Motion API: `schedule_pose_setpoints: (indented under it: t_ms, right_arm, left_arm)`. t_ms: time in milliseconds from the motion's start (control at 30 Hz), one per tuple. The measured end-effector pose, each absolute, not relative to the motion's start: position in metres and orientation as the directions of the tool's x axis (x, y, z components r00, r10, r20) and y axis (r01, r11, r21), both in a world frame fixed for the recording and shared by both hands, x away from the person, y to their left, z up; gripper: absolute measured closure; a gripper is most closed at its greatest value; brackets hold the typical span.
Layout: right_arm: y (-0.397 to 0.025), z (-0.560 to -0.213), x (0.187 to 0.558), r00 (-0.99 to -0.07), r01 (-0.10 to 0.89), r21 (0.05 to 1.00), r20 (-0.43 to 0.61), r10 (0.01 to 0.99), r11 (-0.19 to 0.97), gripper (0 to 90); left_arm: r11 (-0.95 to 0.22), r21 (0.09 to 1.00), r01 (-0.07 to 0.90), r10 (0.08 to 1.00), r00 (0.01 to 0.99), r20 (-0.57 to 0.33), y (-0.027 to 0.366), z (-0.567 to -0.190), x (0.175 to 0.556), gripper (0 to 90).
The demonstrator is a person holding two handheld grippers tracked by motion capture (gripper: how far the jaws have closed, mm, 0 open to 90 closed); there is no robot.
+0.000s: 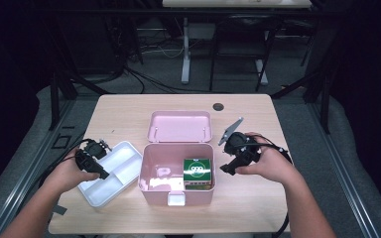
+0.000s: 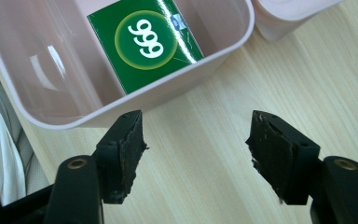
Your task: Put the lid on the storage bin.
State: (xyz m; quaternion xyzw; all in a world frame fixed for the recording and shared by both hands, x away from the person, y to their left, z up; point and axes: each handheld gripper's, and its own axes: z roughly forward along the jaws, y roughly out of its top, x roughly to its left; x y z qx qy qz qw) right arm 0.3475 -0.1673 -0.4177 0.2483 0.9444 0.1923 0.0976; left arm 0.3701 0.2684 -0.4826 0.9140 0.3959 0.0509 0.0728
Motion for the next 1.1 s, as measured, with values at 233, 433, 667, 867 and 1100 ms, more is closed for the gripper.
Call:
schedule_pose_setpoints:
  t_ms: [233, 433, 667, 867, 1100]
  right_arm:
    - [-0.176, -0.420, 0.343, -0.818, 0.455, 0.447, -0.132, 0.560, 0.770, 34.9]
    - [-0.178, -0.422, 0.340, -0.795, 0.472, 0.496, -0.117, 0.595, 0.729, 34.9]
    - [-0.182, -0.431, 0.336, -0.780, 0.487, 0.539, -0.087, 0.620, 0.688, 35.7]
    - [-0.191, -0.437, 0.335, -0.748, 0.515, 0.564, -0.073, 0.660, 0.646, 36.7]
    - [-0.200, -0.440, 0.334, -0.720, 0.529, 0.577, -0.083, 0.689, 0.622, 36.7]
  left_arm:
    - [-0.676, 0.159, 0.720, 0.733, 0.679, 0.042, 0.267, -0.485, 0.371, 61.6]
    - [-0.682, 0.137, 0.718, 0.729, 0.683, 0.051, 0.267, -0.487, 0.374, 64.2]
    - [-0.695, 0.099, 0.712, 0.718, 0.693, 0.064, 0.264, -0.493, 0.381, 66.7]
    - [-0.696, 0.082, 0.714, 0.718, 0.693, 0.064, 0.261, -0.503, 0.390, 71.1]
    - [-0.715, 0.048, 0.698, 0.699, 0.710, 0.085, 0.256, -0.515, 0.396, 73.5]
